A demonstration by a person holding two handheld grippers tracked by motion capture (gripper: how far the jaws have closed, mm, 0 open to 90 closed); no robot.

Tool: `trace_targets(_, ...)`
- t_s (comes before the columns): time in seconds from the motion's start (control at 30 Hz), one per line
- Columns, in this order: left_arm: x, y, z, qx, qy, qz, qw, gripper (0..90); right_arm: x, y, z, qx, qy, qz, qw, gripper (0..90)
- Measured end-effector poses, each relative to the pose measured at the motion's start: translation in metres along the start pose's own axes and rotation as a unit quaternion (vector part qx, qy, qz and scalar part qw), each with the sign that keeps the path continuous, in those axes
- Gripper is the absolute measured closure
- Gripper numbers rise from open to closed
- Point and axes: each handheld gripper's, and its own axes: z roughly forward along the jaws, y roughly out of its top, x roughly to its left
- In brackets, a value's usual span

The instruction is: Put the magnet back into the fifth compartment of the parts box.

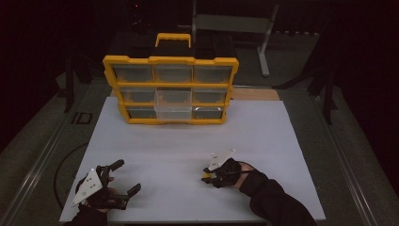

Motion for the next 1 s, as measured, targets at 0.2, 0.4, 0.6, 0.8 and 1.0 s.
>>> trace_targets(0.2,0.0,0.0,0.0,0.002,0.003,0.0,1.0,0.1,0.0,0.003,-0.008,0.001,0.005,-0.002,1.0,63.8)
trace_targets(0.4,0.0,-0.001,0.001,0.004,0.001,0.001,1.0,0.1,-0.001,0.006,-0.014,0.008,0.012,-0.006,0.9999,63.8)
trace_targets(0.6,0.0,-0.001,0.001,0.004,0.001,0.0,1.0,0.1,-0.002,0.012,-0.021,0.011,0.016,-0.011,0.9998,63.8)
trace_targets(0.8,0.0,-0.001,0.001,0.003,0.002,0.0,1.0,0.1,-0.004,0.018,-0.031,0.008,0.01,-0.019,0.9997,63.8)
trace_targets(1.0,0.0,-0.001,0.001,0.003,0.001,0.0,1.0,0.1,-0.007,0.029,-0.039,0.002,0.006,-0.025,0.9997,63.8)
